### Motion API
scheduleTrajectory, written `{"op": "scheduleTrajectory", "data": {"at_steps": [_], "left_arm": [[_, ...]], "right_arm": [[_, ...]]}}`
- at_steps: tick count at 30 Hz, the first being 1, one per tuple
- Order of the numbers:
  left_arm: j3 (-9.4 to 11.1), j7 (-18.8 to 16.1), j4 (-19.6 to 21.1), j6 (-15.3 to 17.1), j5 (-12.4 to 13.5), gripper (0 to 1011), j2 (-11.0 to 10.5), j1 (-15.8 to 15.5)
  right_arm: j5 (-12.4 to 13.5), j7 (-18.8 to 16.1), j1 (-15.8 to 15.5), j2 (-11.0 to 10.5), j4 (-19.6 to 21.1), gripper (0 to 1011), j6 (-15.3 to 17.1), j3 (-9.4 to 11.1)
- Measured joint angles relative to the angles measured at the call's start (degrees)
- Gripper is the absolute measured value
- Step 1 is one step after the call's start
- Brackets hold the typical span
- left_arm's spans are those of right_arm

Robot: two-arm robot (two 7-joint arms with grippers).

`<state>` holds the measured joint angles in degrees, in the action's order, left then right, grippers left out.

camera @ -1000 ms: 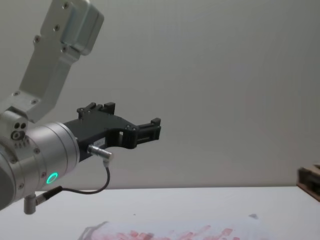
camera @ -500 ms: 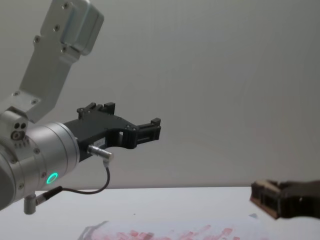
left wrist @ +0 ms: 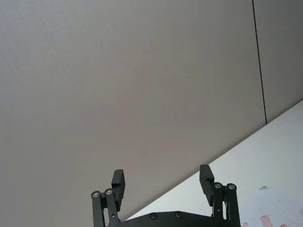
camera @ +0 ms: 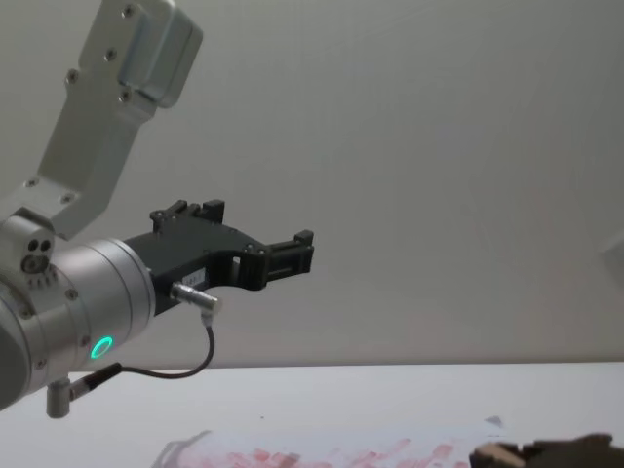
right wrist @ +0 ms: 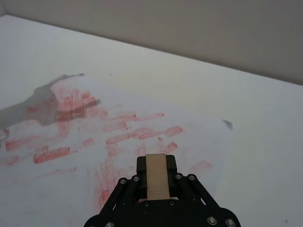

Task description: Use the one hand to pick up the stamp and affix it onto the A4 paper.

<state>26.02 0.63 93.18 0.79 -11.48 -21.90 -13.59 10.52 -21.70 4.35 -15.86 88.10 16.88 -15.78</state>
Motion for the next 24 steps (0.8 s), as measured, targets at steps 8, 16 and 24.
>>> {"op": "scheduleTrajectory", "data": {"at_steps": [8,16,24], "left_arm": [[0.0,0.0,0.0,0.0,0.0,1001,0.0,0.0],[0.0,0.0,0.0,0.0,0.0,1001,0.0,0.0],[0.0,0.0,0.0,0.0,0.0,1001,0.0,0.0]], "right_arm": [[-1.7,-1.1,0.7,0.4,-1.7,219,0.5,-0.5],[-2.4,-1.1,1.1,0.6,-2.4,219,-0.1,-0.9],[-2.0,0.1,1.3,0.7,-1.2,219,-2.1,-0.8]]}}
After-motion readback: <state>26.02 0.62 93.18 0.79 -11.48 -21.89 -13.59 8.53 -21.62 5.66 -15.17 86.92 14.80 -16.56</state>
